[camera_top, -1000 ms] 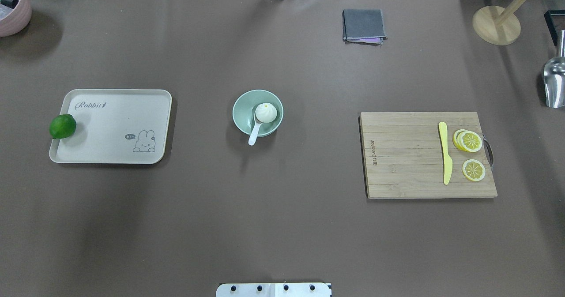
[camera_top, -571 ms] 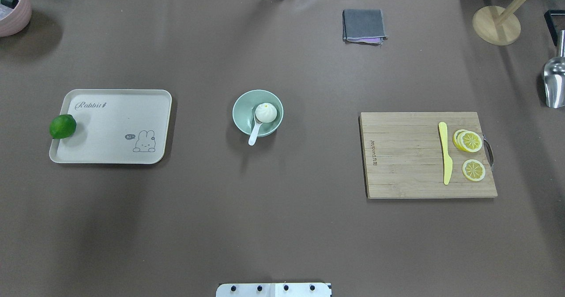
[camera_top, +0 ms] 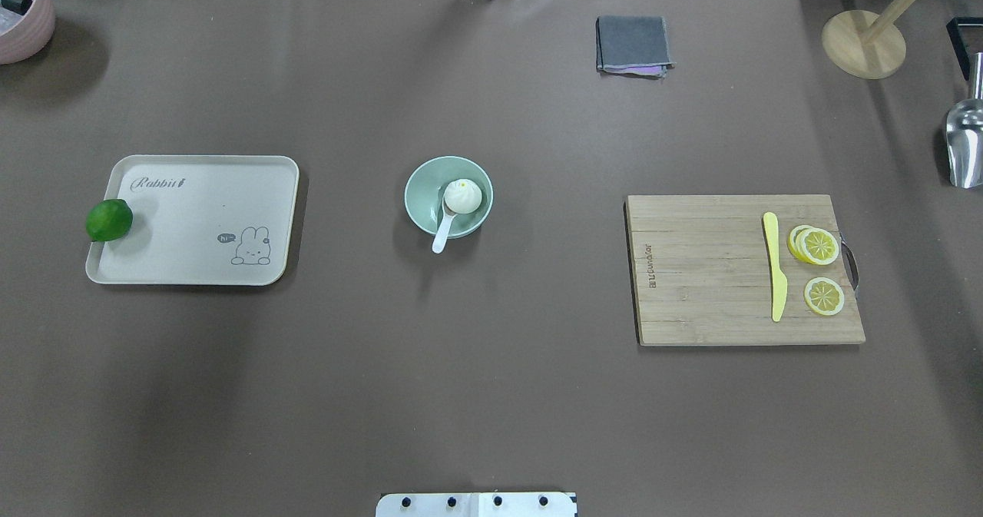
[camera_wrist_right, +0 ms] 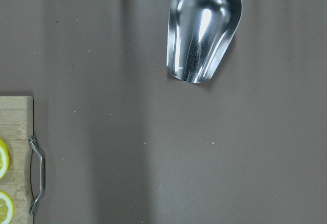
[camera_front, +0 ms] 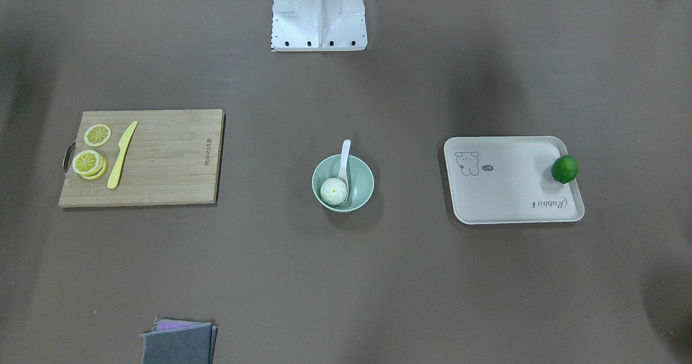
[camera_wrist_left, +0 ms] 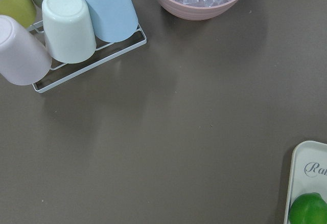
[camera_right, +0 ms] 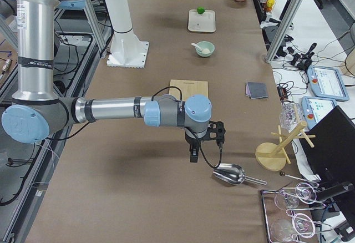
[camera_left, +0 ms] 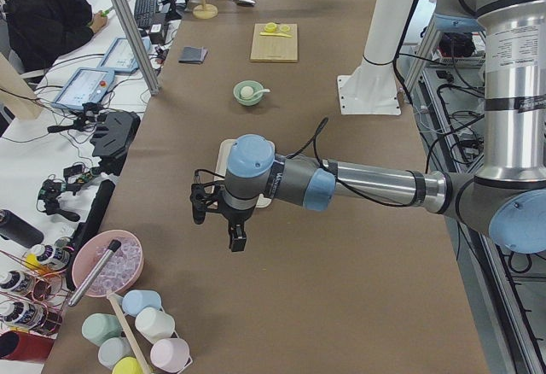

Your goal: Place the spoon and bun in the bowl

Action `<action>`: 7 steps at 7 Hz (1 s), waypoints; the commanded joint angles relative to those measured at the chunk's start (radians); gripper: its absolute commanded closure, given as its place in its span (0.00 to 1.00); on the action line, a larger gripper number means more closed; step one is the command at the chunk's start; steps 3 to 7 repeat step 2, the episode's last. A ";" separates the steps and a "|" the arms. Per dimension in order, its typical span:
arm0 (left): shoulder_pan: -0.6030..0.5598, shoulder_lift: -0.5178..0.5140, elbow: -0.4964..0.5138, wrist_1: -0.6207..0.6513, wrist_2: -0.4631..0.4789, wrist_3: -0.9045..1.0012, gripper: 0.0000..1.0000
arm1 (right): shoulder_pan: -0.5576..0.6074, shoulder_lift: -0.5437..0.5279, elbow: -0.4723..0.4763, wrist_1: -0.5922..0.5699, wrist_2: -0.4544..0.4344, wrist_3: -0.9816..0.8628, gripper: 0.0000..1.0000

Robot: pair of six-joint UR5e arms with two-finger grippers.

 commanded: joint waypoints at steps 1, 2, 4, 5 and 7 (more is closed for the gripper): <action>0.000 0.001 0.019 -0.002 0.000 -0.001 0.02 | 0.000 -0.002 -0.001 0.001 0.001 0.001 0.00; 0.000 0.001 0.017 -0.002 -0.002 -0.001 0.02 | 0.000 -0.002 0.001 0.002 0.001 0.001 0.00; 0.000 0.001 0.017 -0.002 -0.002 -0.001 0.02 | 0.000 -0.002 0.001 0.002 0.001 0.001 0.00; 0.000 0.001 0.017 -0.002 -0.002 -0.001 0.02 | 0.000 -0.002 0.001 0.002 0.001 0.001 0.00; 0.000 0.001 0.017 -0.002 -0.002 -0.001 0.02 | 0.000 -0.002 0.001 0.002 0.001 0.001 0.00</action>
